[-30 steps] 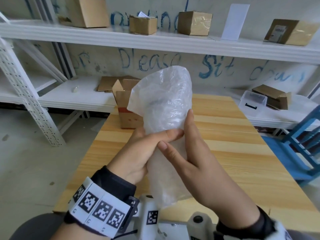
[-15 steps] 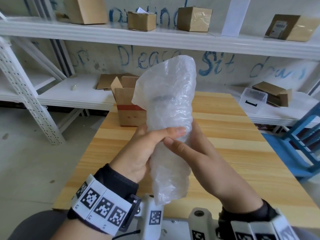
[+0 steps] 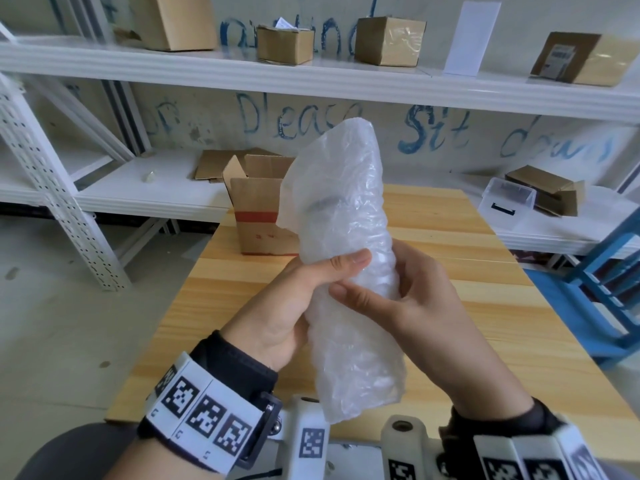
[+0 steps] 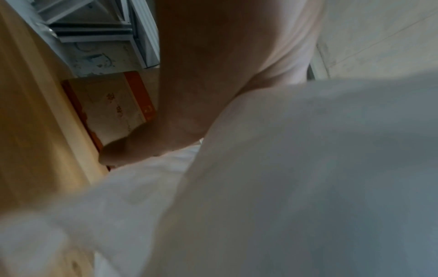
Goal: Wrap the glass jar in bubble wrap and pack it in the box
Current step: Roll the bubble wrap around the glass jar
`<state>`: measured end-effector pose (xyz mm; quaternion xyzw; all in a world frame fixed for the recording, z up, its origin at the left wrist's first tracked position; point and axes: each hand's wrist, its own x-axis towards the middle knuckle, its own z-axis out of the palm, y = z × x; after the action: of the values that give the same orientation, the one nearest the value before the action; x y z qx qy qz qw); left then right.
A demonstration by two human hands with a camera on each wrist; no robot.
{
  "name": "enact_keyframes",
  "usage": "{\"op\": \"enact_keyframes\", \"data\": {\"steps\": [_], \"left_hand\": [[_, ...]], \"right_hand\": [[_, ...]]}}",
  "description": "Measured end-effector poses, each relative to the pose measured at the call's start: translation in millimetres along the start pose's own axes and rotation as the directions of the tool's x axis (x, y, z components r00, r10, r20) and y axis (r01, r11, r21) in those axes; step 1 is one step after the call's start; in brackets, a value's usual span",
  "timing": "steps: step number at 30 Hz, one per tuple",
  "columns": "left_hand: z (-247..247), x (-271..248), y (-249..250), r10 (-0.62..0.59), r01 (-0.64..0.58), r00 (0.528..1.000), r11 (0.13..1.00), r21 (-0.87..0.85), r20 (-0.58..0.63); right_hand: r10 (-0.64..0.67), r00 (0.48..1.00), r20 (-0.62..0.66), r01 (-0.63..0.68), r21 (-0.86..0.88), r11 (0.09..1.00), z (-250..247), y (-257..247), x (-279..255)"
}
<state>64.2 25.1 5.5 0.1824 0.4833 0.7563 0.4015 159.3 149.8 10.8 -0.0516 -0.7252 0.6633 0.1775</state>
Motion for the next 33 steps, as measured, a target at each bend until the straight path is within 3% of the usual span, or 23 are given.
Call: {"op": "enact_keyframes", "data": {"steps": [6,12,26,33], "left_hand": [[-3,1,-3,0.01,-0.011,1.0,0.999,0.034,0.022],[-4,2,-8,0.006,-0.004,0.999,0.999,-0.041,0.049],[0,0,0,0.058,-0.086,0.99,0.973,0.216,0.13],[-9,0,8,0.058,-0.067,0.997,0.965,0.255,0.041]], "right_hand": [[0.063,0.998,-0.015,-0.063,0.004,0.998,-3,0,0],[0.086,0.995,0.045,-0.086,0.009,0.996,-2,-4,-3],[0.052,0.999,0.015,-0.052,-0.058,0.997,-12,-5,-2],[0.047,0.999,-0.004,-0.047,0.033,0.998,-13,-3,-1]]}}
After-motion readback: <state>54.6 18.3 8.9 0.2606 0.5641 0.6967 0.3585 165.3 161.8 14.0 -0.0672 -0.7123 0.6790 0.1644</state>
